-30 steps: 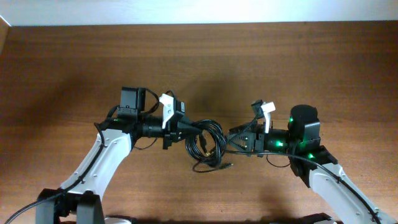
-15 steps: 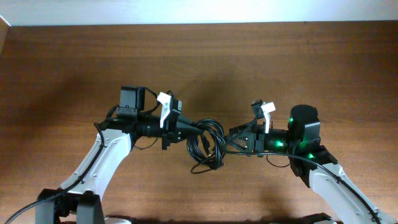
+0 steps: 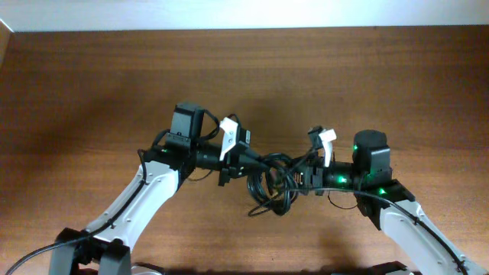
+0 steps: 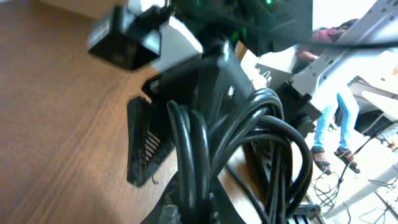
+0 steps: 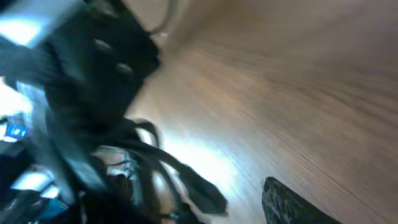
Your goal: Untangle cables
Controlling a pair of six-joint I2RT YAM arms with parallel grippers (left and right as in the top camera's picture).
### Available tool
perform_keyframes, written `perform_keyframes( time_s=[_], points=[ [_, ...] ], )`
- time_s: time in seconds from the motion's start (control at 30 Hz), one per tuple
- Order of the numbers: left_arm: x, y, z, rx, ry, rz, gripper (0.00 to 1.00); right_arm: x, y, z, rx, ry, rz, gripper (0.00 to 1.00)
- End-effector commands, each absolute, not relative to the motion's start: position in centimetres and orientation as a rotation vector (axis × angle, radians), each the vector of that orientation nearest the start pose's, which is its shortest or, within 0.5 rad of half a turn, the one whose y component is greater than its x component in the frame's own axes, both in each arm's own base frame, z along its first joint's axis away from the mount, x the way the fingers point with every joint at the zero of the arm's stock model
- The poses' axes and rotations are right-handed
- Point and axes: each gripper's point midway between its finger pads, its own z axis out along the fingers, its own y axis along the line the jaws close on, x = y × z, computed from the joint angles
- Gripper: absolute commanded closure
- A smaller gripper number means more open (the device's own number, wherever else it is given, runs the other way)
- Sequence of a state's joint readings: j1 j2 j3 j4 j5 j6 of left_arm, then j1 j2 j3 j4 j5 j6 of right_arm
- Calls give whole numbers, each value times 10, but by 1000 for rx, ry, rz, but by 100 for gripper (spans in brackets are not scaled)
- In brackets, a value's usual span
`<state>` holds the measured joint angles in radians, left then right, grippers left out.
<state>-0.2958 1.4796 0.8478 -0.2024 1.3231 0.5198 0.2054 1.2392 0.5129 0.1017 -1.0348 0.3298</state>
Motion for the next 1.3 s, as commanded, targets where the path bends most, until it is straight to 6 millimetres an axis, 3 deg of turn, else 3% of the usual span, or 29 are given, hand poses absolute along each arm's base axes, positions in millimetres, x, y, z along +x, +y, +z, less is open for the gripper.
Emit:
perform_keyframes(
  time_s=[0.0, 0.1, 0.3, 0.37, 0.6, 0.73, 0.87, 0.97, 1.13, 1.27],
  points=[
    [247, -254, 215, 1207, 1571, -1497, 100, 270, 189, 130, -367, 2213, 1246, 32],
    [250, -255, 220, 1162, 1607, -1541, 100, 278, 175, 112, -233, 2304, 1130, 32],
    [227, -252, 238, 1213, 1489, -1716, 100, 287, 140, 78, 45, 2460, 870, 32],
    [221, -250, 242, 1183, 1523, -1813, 100, 288, 135, 74, 70, 2477, 824, 32],
    [225, -251, 239, 1170, 1551, -1789, 100, 288, 124, 66, 179, 2507, 758, 32],
    [247, -255, 220, 1101, 1685, -1619, 100, 287, 128, 69, 174, 2506, 805, 32],
    [274, -242, 167, 962, 2017, -1317, 100, 283, 131, 88, 112, 2441, 1054, 32],
    [278, -223, 132, 892, 2234, -1125, 100, 272, 136, 114, -135, 2301, 1254, 32],
    [293, -204, 112, 861, 2325, -898, 100, 267, 140, 125, -196, 2240, 1341, 32],
    [295, -203, 111, 882, 2316, -870, 99, 266, 142, 128, -211, 2227, 1364, 32]
  ],
)
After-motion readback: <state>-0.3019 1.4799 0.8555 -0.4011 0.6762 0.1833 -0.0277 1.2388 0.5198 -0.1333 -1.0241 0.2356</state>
